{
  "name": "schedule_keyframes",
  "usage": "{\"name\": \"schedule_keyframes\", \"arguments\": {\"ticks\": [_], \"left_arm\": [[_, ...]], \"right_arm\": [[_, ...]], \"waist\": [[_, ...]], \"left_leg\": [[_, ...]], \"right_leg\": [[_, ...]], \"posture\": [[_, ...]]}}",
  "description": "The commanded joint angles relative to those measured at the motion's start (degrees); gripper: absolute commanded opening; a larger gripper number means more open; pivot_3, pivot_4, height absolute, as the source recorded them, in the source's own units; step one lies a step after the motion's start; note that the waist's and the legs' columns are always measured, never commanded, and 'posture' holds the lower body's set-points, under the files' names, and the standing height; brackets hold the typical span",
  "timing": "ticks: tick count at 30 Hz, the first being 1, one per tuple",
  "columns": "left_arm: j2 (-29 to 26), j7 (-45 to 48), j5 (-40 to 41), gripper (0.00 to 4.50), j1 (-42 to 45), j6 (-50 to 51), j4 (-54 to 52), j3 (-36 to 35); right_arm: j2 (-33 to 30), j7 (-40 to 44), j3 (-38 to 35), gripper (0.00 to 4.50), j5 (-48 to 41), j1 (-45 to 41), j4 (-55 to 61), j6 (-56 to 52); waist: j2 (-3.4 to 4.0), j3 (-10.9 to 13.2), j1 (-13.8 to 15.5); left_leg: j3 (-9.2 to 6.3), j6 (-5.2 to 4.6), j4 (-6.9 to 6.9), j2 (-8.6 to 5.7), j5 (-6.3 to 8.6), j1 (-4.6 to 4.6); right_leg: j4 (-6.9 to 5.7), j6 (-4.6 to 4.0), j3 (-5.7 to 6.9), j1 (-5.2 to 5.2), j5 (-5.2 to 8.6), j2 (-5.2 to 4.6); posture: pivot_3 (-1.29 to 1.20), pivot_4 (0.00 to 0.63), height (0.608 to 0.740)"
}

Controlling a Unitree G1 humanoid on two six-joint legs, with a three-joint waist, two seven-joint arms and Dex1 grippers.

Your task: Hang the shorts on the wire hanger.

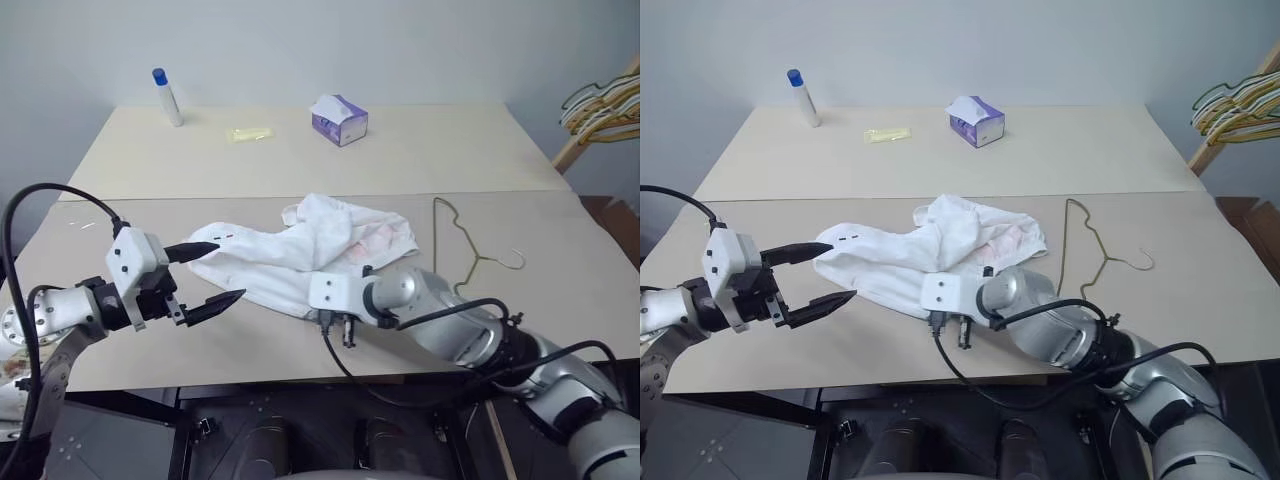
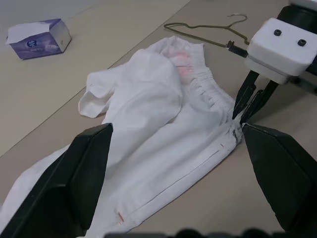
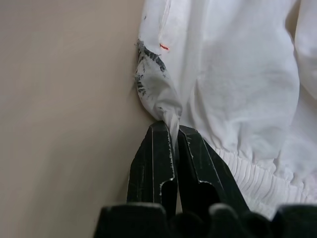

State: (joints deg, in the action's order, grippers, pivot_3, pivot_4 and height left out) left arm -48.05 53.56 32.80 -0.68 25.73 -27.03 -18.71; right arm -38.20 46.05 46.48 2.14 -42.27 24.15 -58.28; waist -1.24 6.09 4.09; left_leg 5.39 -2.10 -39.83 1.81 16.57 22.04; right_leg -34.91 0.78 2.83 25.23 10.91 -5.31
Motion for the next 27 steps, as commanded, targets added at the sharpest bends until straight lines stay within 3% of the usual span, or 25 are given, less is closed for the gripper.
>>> {"name": "schedule_keyframes", "arguments": {"ticks": [1,4,8,11,16,24,27], "left_arm": [[-0.1,0.2,-1.4,4.50,0.5,-2.6,-0.5,0.6],[-1.6,2.9,-5.7,4.50,-1.6,-7.4,0.7,2.1],[-5.4,7.1,-19.0,4.50,-5.3,-24.9,7.8,6.4],[-7.4,7.8,-26.2,4.50,-3.2,-37.6,16.3,9.6],[-9.5,10.2,-30.5,4.50,-0.8,-52.0,25.4,13.0],[-6.8,3.0,-43.8,4.50,7.5,-63.0,36.2,21.5],[-5.2,-1.1,-49.0,3.88,10.9,-64.0,40.1,24.0]], "right_arm": [[-7.1,1.7,-5.1,0.02,1.8,3.4,1.4,12.5],[-13.0,4.2,-11.9,0.02,-0.2,9.1,-1.0,29.7],[-16.5,6.5,-18.9,0.02,-1.2,13.6,-8.5,46.9],[-16.5,8.8,-23.0,0.02,-2.4,14.1,-13.4,50.7],[-15.2,9.7,-25.3,0.02,-0.6,14.1,-16.2,52.7],[-12.8,11.0,-27.4,0.02,-0.1,14.5,-15.4,51.2],[-12.3,11.5,-28.1,0.00,0.0,14.0,-15.5,50.7]], "waist": [[-0.02,0.0,0.0],[-0.04,0.0,-0.2],[-0.04,0.0,-1.1],[-0.04,0.0,-1.2],[-0.05,-0.1,-1.3],[0.09,-0.4,-0.8],[0.54,-0.9,-0.2]], "left_leg": [[0.00,-0.01,0.00,0.00,0.01,0.00],[0.02,-0.03,0.02,-0.01,0.02,0.00],[0.37,0.01,0.05,0.04,0.00,-0.08],[0.45,0.01,0.04,0.13,0.00,-0.12],[0.52,-0.06,0.03,0.14,0.04,0.00],[0.73,-0.07,-0.04,0.11,0.05,-0.01],[0.76,-0.08,-0.05,0.11,0.05,-0.11]], "right_leg": [[0.01,0.00,0.00,0.00,0.00,0.00],[0.04,0.03,-0.01,0.00,0.01,0.02],[0.02,0.01,-0.07,-0.01,0.04,0.12],[-0.02,0.03,-0.04,-0.02,0.05,0.14],[0.00,-0.03,-0.04,0.07,0.01,0.07],[-0.04,-0.03,-0.06,0.03,-0.03,0.05],[-0.07,-0.02,-0.07,-0.04,-0.04,0.04]], "posture": [[0.16,0.084,0.740],[0.15,0.077,0.740],[0.15,0.069,0.740],[0.13,0.058,0.740],[0.12,0.049,0.740],[0.12,0.040,0.740],[0.12,0.039,0.740]]}}
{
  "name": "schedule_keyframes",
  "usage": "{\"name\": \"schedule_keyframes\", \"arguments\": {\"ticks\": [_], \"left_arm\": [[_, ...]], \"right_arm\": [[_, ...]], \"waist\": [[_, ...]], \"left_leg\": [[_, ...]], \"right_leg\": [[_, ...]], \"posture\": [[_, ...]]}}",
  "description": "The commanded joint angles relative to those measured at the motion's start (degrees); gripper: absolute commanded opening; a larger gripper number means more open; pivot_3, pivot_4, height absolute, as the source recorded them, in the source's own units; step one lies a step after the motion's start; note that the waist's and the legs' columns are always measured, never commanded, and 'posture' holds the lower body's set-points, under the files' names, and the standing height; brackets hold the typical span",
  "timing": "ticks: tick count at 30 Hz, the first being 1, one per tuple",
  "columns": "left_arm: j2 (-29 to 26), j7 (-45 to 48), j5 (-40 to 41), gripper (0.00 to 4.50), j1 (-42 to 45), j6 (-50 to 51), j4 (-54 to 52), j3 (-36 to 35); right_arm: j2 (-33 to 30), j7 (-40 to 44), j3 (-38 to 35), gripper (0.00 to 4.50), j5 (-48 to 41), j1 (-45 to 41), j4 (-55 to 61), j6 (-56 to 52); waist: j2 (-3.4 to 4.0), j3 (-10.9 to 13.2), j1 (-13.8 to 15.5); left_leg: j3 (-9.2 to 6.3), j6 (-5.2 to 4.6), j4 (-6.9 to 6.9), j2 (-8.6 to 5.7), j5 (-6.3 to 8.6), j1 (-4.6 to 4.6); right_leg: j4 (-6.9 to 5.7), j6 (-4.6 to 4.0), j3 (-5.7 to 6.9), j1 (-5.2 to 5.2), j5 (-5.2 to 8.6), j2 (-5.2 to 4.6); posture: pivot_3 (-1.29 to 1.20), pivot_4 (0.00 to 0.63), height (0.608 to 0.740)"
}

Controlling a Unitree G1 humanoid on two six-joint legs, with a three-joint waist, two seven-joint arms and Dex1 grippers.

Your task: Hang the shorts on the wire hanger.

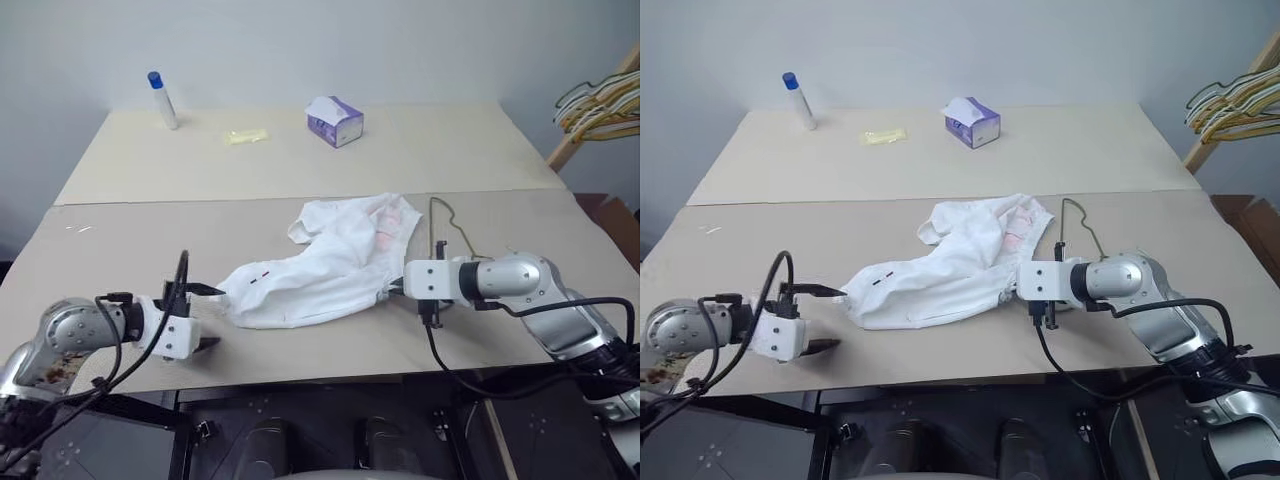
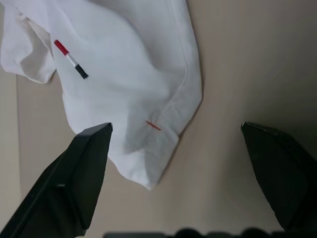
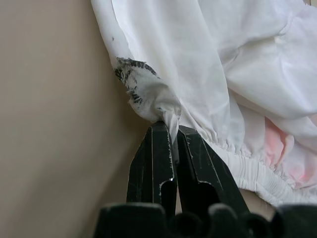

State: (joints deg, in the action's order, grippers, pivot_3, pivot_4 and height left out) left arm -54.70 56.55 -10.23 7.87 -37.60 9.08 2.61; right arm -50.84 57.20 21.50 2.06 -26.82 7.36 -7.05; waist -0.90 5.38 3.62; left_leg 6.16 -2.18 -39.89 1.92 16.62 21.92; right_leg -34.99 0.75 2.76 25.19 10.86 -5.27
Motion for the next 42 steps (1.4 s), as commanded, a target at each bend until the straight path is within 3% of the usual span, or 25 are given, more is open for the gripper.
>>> {"name": "schedule_keyframes", "arguments": {"ticks": [1,11,17,21,27,32,38,42], "left_arm": [[2.0,-5.4,-7.7,3.59,3.6,-0.9,5.4,3.6],[6.4,-12.8,-14.5,0.13,13.7,-2.1,17.5,10.6],[7.2,-14.5,-15.2,0.06,16.2,-2.7,20.0,11.9],[3.1,-6.7,-11.8,0.06,15.3,0.7,14.9,12.1],[-9.0,6.2,5.7,0.06,4.8,5.8,-1.7,6.5],[-14.2,10.8,15.4,0.06,-3.4,12.0,-11.0,1.8],[-5.6,6.1,15.6,0.06,4.7,20.1,-9.8,2.3],[4.0,0.4,12.0,0.06,20.5,26.2,-0.6,3.6]], "right_arm": [[0.5,0.4,-3.3,0.00,0.0,-1.5,1.4,-0.7],[0.5,0.7,-5.1,0.00,0.4,-0.3,3.4,-1.5],[0.1,0.5,-7.0,0.00,-0.2,1.4,6.3,-3.0],[-0.8,0.5,-8.9,0.00,-0.1,3.6,7.6,-2.5],[-6.8,6.6,-16.1,0.00,-7.0,13.2,14.5,3.0],[-14.0,17.0,-21.2,0.00,-15.2,20.2,17.7,6.7],[-11.2,16.4,-19.3,0.00,-16.1,10.2,10.8,4.9],[-5.5,15.8,-15.5,0.00,-12.8,-5.2,-2.9,4.8]], "waist": [[0.30,-0.4,0.4],[0.44,-1.4,0.6],[0.44,-1.6,0.5],[0.39,-1.7,0.2],[0.38,-1.7,-1.5],[0.37,-1.6,-1.4],[0.26,-1.5,-1.1],[0.07,-1.6,-1.0]], "left_leg": [[0.00,0.00,0.00,-0.01,0.00,-0.09],[0.05,-0.02,0.00,-0.01,0.01,-0.30],[0.06,-0.02,-0.01,-0.02,0.01,-0.30],[0.06,-0.03,-0.02,-0.01,0.01,-0.27],[0.12,-0.14,-0.01,0.04,0.09,-0.07],[0.12,-0.21,-0.03,0.06,0.16,-0.27],[0.12,-0.19,-0.02,0.11,0.17,-1.21],[0.14,-0.17,-0.03,0.02,0.15,-1.13]], "right_leg": [[-0.01,0.01,0.00,-0.08,0.00,0.00],[-0.07,0.01,-0.04,-0.21,0.01,0.02],[-0.08,0.01,-0.05,-0.21,0.01,0.01],[-0.08,0.01,-0.05,-0.19,0.01,0.02],[-0.05,0.03,-0.18,0.06,0.04,0.03],[-0.04,0.15,-0.32,-0.08,0.12,0.00],[-0.06,0.23,-0.35,-0.93,0.57,-0.02],[-0.04,0.49,-0.35,-0.90,0.29,0.06]], "posture": [[0.12,0.038,0.740],[0.09,0.033,0.740],[0.07,0.033,0.740],[0.07,0.039,0.740],[0.08,0.051,0.740],[0.08,0.053,0.740],[0.10,0.046,0.740],[0.10,0.017,0.740]]}}
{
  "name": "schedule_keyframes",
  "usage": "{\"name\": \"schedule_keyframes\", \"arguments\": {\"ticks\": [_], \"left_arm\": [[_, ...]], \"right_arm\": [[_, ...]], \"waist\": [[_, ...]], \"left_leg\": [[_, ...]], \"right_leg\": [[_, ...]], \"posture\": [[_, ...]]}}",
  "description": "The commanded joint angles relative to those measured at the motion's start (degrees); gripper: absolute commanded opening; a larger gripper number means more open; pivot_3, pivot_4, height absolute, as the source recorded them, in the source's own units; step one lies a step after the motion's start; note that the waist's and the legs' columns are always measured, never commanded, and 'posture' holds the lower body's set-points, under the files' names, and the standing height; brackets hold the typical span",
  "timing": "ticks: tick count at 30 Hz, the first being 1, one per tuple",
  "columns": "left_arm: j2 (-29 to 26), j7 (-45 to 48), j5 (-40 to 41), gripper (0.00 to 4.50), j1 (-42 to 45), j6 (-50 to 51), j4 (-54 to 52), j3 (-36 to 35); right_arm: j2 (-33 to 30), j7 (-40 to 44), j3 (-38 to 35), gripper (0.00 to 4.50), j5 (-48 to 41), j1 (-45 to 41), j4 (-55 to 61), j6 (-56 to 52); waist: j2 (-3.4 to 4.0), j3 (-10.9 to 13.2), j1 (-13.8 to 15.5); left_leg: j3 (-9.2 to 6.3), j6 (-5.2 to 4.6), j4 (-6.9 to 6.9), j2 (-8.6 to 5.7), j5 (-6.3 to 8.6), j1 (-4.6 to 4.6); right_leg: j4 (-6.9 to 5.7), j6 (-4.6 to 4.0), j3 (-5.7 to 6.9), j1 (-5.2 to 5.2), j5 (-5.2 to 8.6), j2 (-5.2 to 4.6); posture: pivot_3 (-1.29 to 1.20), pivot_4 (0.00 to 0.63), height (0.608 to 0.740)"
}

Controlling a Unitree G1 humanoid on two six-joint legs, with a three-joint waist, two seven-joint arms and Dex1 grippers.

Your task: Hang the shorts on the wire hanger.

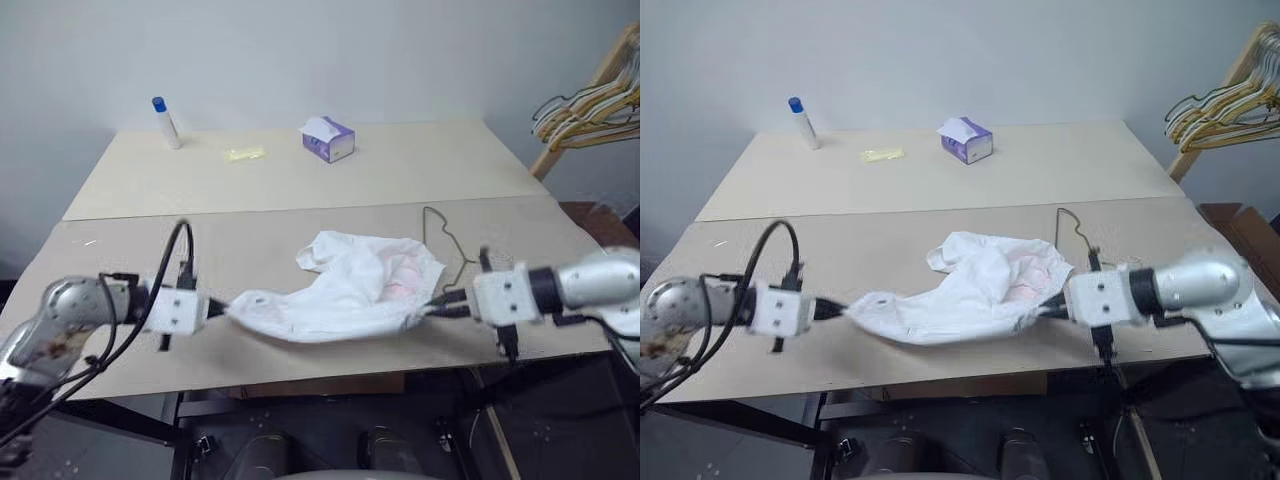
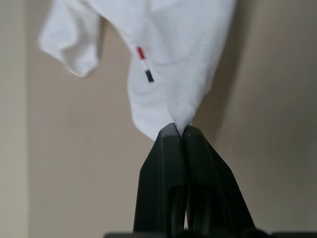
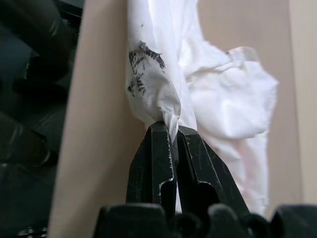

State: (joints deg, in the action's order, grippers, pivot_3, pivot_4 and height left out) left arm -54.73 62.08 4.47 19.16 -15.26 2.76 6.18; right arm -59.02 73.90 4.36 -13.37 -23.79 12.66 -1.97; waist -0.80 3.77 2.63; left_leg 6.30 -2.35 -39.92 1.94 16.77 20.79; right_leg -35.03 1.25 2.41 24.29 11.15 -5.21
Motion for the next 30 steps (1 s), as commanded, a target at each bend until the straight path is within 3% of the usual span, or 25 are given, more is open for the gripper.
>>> {"name": "schedule_keyframes", "arguments": {"ticks": [1,5,8,10,14,17,19,22,26,30], "left_arm": [[7.0,-9.7,-5.8,0.06,15.0,5.4,11.0,0.5],[15.1,-31.0,-18.0,0.06,37.2,6.7,36.0,2.8],[18.3,-49.1,-23.4,0.06,52.4,5.6,52.8,3.5],[19.1,-60.5,-25.8,0.06,60.5,3.7,60.2,3.5],[17.8,-81.8,-31.5,0.06,71.5,-2.3,66.2,5.2],[15.9,-89.9,-35.1,0.06,74.0,-7.9,66.9,7.2],[15.2,-89.0,-35.1,0.06,73.3,-12.4,66.7,7.4],[14.3,-80.5,-33.0,0.06,68.7,-21.3,64.5,7.3],[11.9,-59.6,-23.0,0.06,52.3,-33.9,54.0,6.8],[7.3,-42.5,-9.4,0.06,27.0,-32.7,33.6,6.3]], "right_arm": [[4.7,-2.5,3.0,0.00,5.7,-13.6,-13.6,1.1],[11.5,-17.5,9.3,0.00,23.0,-35.5,-36.4,7.3],[16.5,-38.3,12.2,0.00,33.7,-49.7,-53.8,13.8],[18.7,-50.5,12.8,0.00,37.5,-56.0,-62.5,19.3],[21.4,-76.6,12.7,0.00,42.8,-62.7,-73.0,28.0],[21.1,-86.8,12.5,0.00,44.3,-62.3,-76.1,35.3],[20.3,-89.0,13.3,0.00,45.4,-60.7,-77.7,38.7],[18.4,-85.5,15.1,0.00,46.1,-55.9,-78.9,45.5],[17.0,-71.4,15.2,0.00,41.6,-45.9,-78.0,55.7],[17.2,-57.6,15.5,0.00,37.3,-36.9,-76.7,61.1]], "waist": [[-0.03,-0.1,0.0],[-0.04,-0.1,-0.1],[-0.04,-0.1,-0.6],[-0.07,-0.1,-0.6],[-0.09,-0.1,-0.6],[-0.09,-0.1,-0.5],[-0.08,-0.1,-0.6],[-0.08,-0.2,-0.6],[-0.03,-0.2,-1.8],[0.08,-0.3,-4.5]], "left_leg": [[0.03,0.03,-0.03,-0.06,-0.02,0.01],[0.02,0.57,-0.21,-0.13,-0.37,0.35],[0.05,0.62,0.01,-0.19,-0.39,0.51],[0.03,0.69,0.10,-0.23,-0.42,1.11],[0.04,0.83,0.49,-0.32,-0.47,2.00],[0.03,0.85,1.05,-0.45,-0.47,2.01],[0.04,0.87,1.22,-0.50,-0.48,2.00],[0.03,0.88,1.17,-0.51,-0.49,1.86],[0.03,0.87,1.19,-0.48,-0.49,0.61],[0.09,0.86,0.96,-0.33,-0.51,0.30]], "right_leg": [[-0.03,-0.38,0.00,-0.03,-0.24,0.00],[0.08,-0.36,0.11,0.09,-0.42,0.05],[0.00,-0.31,0.05,0.29,-0.45,0.04],[-0.10,-0.30,0.02,0.97,-0.45,0.00],[0.01,-0.28,0.08,2.09,-0.42,-0.06],[0.45,-0.23,0.44,2.11,-0.38,-0.21],[0.81,-0.18,0.49,2.01,-0.35,-0.22],[0.93,-0.17,0.59,1.69,-0.36,-0.22],[1.03,-0.11,0.62,0.32,-0.35,-0.22],[0.87,-0.12,0.47,0.08,-0.48,-0.18]], "posture": [[0.10,0.010,0.740],[0.10,0.000,0.740],[0.11,0.000,0.740],[0.11,0.000,0.740],[0.11,0.000,0.740],[0.11,0.000,0.740],[0.12,0.000,0.740],[0.12,0.000,0.740],[0.12,0.000,0.740],[0.10,0.000,0.740]]}}
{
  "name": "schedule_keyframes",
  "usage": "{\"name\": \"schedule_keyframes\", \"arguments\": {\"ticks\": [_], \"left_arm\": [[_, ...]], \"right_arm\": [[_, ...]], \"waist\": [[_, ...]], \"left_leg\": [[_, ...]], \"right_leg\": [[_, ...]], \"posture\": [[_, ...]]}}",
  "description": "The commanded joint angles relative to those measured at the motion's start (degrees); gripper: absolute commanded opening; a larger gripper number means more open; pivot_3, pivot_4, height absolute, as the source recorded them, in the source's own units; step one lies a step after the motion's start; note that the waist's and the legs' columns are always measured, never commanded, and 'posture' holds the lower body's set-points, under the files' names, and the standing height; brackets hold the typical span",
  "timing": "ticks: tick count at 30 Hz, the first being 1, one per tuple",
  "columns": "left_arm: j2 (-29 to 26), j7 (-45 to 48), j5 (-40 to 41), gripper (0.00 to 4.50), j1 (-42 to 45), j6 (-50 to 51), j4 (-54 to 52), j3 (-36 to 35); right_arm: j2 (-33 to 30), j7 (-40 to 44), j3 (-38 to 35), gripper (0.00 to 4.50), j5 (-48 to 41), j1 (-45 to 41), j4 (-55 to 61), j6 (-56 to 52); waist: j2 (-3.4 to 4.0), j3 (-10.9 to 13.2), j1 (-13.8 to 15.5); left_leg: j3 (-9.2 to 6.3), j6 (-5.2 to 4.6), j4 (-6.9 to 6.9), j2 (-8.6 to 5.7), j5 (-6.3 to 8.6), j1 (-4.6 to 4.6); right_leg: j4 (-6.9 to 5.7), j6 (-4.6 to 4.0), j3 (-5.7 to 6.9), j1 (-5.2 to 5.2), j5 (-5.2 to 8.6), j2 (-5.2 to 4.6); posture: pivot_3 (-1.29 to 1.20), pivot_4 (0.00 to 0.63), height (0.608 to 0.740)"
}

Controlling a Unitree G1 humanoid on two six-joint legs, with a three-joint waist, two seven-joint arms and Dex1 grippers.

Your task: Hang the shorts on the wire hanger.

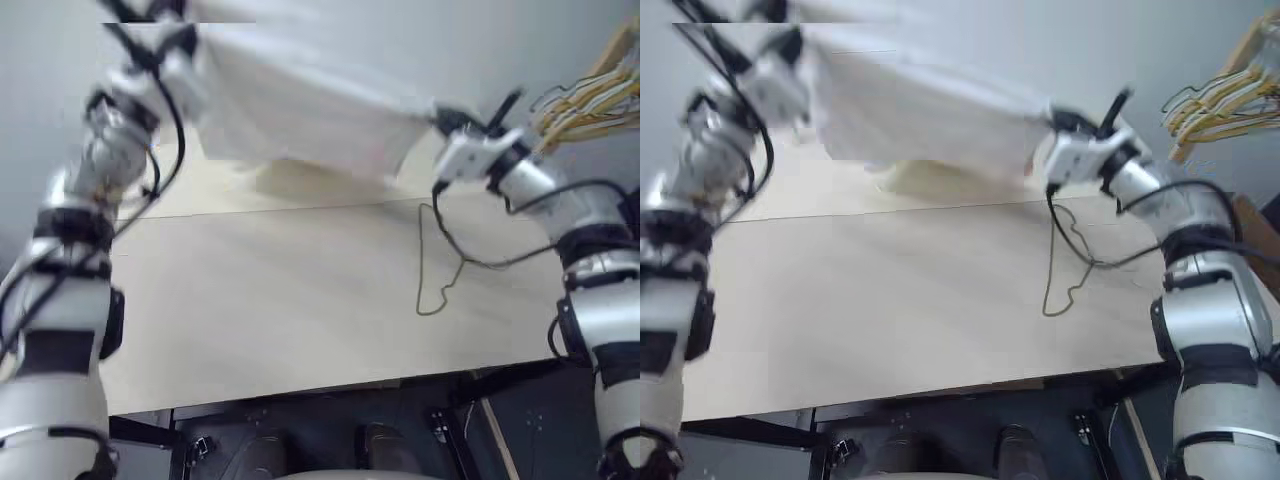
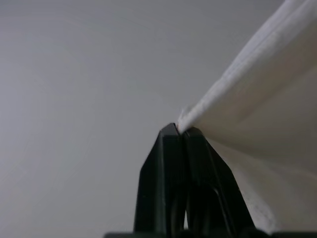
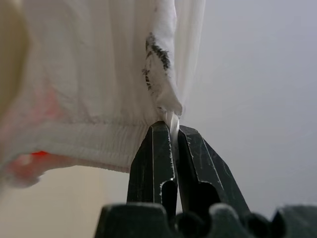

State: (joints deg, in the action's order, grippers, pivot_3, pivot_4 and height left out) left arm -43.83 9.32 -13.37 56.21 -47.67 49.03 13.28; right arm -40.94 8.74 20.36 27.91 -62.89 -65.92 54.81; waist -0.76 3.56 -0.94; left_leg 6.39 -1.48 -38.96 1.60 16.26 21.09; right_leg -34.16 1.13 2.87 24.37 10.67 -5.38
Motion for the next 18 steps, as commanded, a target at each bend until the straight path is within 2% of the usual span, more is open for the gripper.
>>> {"name": "schedule_keyframes", "arguments": {"ticks": [1,3,8,11,15,18], "left_arm": [[-4.9,14.2,12.0,0.06,-16.1,1.9,-17.9,-1.2],[-6.9,18.8,16.1,0.06,-25.1,4.9,-25.3,-2.7],[-14.4,30.5,21.2,0.06,-41.0,11.6,-38.0,-4.9],[-18.9,37.9,23.8,0.06,-46.2,15.4,-43.4,-5.5],[-25.2,48.1,26.4,0.06,-52.6,19.3,-50.5,-5.5],[-27.8,52.8,28.9,0.06,-56.6,22.3,-56.0,-6.4]], "right_arm": [[-1.0,9.8,-0.1,0.00,-4.1,4.1,2.4,5.5],[-1.1,11.9,0.4,0.00,-3.6,7.1,3.4,6.6],[-1.9,15.2,1.4,0.00,-2.4,13.1,6.0,9.0],[-3.0,14.5,1.7,0.00,-0.3,15.5,7.6,9.5],[-5.0,12.3,2.0,0.00,3.6,18.1,10.0,10.1],[-6.3,9.8,1.8,0.00,6.1,20.5,12.8,9.7]], "waist": [[0.05,0.0,-1.5],[0.05,0.0,-2.6],[0.03,0.0,-2.4],[0.03,0.0,-1.3],[0.06,-0.1,0.1],[0.05,-0.1,0.7]], "left_leg": [[0.06,0.00,-0.01,0.07,0.00,-0.04],[0.09,0.02,-0.03,0.19,-0.01,-0.03],[0.14,0.11,-0.19,0.25,-0.08,-0.24],[0.29,-0.48,-0.14,0.27,0.28,-0.91],[0.38,-0.59,-0.15,0.32,0.16,-1.01],[0.41,-0.61,-0.14,0.32,0.18,-0.88]], "right_leg": [[-0.03,-0.02,-0.07,0.02,-0.02,0.06],[-0.12,-0.09,-0.17,0.13,-0.06,0.14],[-0.74,-0.14,-0.38,0.15,-0.04,0.13],[-0.84,-0.20,-0.61,-0.21,0.04,0.02],[-0.92,-0.29,-0.71,-0.17,0.10,0.01],[-0.93,-0.37,-0.72,-0.04,0.15,0.00]], "posture": [[0.10,0.000,0.740],[0.11,0.000,0.740],[0.13,0.007,0.740],[0.13,0.013,0.740],[0.14,0.018,0.740],[0.12,0.029,0.740]]}}
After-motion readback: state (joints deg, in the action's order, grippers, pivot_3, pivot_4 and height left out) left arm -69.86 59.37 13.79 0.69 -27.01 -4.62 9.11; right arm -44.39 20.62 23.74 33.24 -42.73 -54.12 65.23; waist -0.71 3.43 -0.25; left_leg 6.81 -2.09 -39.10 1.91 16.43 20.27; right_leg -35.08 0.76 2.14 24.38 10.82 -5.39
